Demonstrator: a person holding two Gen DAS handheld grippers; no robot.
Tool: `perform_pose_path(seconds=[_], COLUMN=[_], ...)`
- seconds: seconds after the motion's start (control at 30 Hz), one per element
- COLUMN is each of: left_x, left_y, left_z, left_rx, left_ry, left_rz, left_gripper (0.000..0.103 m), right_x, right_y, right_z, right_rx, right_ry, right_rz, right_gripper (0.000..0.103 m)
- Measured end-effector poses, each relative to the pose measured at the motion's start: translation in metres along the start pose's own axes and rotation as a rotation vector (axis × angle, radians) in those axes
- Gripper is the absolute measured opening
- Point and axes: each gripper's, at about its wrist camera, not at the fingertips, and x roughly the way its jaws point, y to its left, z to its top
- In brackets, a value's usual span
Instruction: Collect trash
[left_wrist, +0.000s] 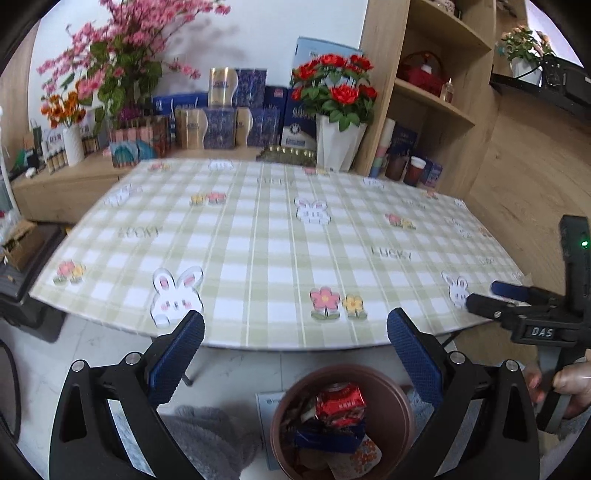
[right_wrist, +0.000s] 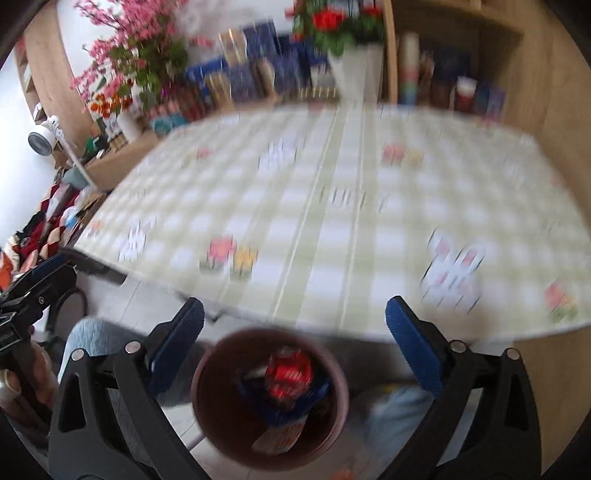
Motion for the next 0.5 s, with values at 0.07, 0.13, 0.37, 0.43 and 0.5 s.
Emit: perform_pose_path(seconds=[0.07,0.13,0.37,0.43,0.5], left_x=[-0.008,-0.022,-0.072,-0.082,-0.091], left_y=[-0.003,-0.008,-0.026,-0.029,-0.033], left_z=[0.016,0.036,0.081,0.088,0.093], left_rx=[0.012,0.021,0.062,0.063,0.066], left_ry=[-0.030,-0.074,-0.239,-0.260,-0.283], left_rz=[-0.002,-0.016,0.007,0.019,0.063], left_gripper=[0.097,0.097,0.097,0.097,0.097], right_x=[-0.016,-0.042,-0.104,-0.114,-0.121], right_y=[0.003,0.005,0.011,0.014,0.016], right_z=[0.013,0.030,0.061,0.065,0.066], right_rx=[-0.013,-0.013,-0.025,-0.033,-0.031], right_ry=[-0.043,-0.118,-0.258,-0.281,-0.295], right_rz=[-0.014,-0.023,-0.080,-0.098,-0.089], right_gripper=[0.097,0.097,0.097,0.097,0.097])
